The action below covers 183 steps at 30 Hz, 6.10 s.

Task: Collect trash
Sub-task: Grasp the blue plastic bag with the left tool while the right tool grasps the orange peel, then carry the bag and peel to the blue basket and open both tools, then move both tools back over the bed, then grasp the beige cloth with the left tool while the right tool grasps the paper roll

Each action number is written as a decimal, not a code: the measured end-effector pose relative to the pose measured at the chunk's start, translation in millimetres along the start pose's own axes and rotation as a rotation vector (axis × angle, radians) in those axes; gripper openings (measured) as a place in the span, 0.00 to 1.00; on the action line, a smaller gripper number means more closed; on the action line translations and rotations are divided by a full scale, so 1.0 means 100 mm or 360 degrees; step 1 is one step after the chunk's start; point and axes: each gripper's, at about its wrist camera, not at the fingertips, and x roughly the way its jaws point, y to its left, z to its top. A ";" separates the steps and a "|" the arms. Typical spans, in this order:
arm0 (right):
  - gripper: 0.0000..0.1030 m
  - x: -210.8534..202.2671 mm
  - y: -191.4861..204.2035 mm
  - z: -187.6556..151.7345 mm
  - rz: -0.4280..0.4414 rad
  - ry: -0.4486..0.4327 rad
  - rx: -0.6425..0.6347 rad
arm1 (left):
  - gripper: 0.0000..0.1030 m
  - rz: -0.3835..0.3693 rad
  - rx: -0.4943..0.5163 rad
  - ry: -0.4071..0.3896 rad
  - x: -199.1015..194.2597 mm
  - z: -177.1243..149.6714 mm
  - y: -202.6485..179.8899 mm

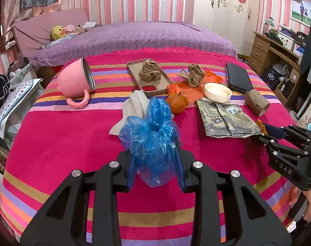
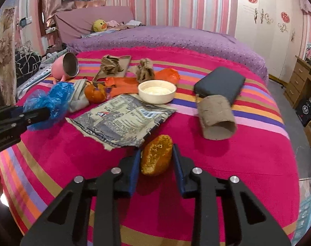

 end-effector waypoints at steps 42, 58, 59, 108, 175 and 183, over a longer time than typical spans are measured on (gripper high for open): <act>0.29 -0.90 -1.36 -0.36 -0.0250 -0.0243 0.0265 | 0.29 -0.0208 0.0145 -0.0200 -0.36 0.12 -1.20; 0.29 -1.66 -2.42 -0.81 -0.0486 -0.0281 0.0433 | 0.29 -0.0417 0.0262 -0.0217 -0.51 0.05 -2.27; 0.29 -1.70 -2.50 -0.87 -0.0508 -0.0277 0.0448 | 0.30 -0.0450 0.0270 -0.0215 -0.50 0.03 -2.37; 0.93 -2.11 -3.51 -1.86 -0.0942 -0.0269 0.0806 | 0.94 -0.0679 0.0455 -0.0168 -0.21 -0.20 -3.99; 0.96 0.02 -0.81 0.34 -0.0278 -0.0145 0.0275 | 0.26 -0.0036 -0.0043 0.0051 0.51 0.34 0.20; 0.74 0.33 -0.77 0.40 -0.0184 -0.0022 0.0308 | 0.26 -0.0019 -0.0007 0.0074 0.51 0.27 0.28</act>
